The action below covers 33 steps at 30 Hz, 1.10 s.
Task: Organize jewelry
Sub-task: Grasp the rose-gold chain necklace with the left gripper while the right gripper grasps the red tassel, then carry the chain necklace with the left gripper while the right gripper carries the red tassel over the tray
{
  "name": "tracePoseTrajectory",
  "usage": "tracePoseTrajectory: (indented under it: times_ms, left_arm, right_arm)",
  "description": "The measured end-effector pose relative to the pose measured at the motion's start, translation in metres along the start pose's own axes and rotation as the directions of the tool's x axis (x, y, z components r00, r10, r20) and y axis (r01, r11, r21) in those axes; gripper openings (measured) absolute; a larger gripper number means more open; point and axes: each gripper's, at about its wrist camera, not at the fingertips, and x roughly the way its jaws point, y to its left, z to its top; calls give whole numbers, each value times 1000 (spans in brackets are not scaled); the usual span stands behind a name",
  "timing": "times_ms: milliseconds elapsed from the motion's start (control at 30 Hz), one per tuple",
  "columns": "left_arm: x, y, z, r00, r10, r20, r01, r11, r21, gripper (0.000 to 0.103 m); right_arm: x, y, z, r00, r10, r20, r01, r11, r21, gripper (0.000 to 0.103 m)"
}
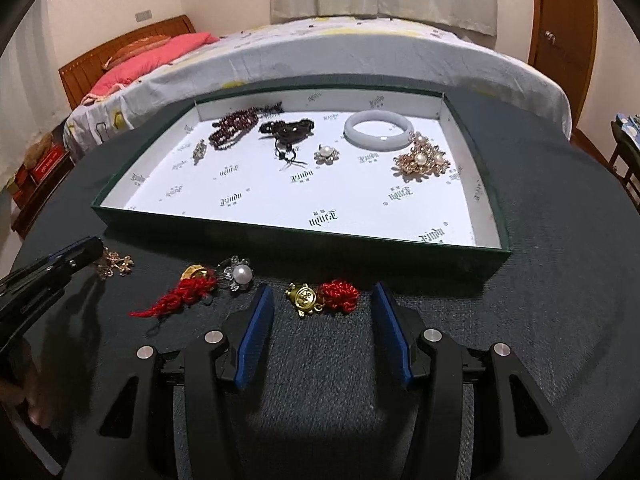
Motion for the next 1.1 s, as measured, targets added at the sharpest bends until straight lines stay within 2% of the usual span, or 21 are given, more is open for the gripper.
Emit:
tracePoseTrajectory:
  times_ms: [67, 167, 267, 300, 1100]
  left_arm:
    - [0, 0, 0, 1000, 0, 0, 0, 1000, -1, 11]
    - [2, 0, -2, 1000, 1, -3, -1, 1000, -3, 11]
    - [3, -1, -2, 1000, 1, -6, -1, 1000, -2, 11]
    - [3, -1, -2, 1000, 1, -5, -1, 1000, -1, 11]
    - [-9, -3, 2, 1000, -6, 25, 6, 1000, 2, 9]
  right_arm:
    - [0, 2, 0, 1000, -4, 0, 4, 1000, -9, 51]
    - [-3, 1, -1, 1000, 2, 1, -2, 1000, -13, 34]
    - [-6, -1, -4, 1000, 14, 1, -14, 1000, -11, 23]
    - [-5, -2, -3, 1000, 20, -1, -20, 1000, -9, 15]
    - [-22, -12, -4, 997, 37, 66, -39, 999, 33, 14]
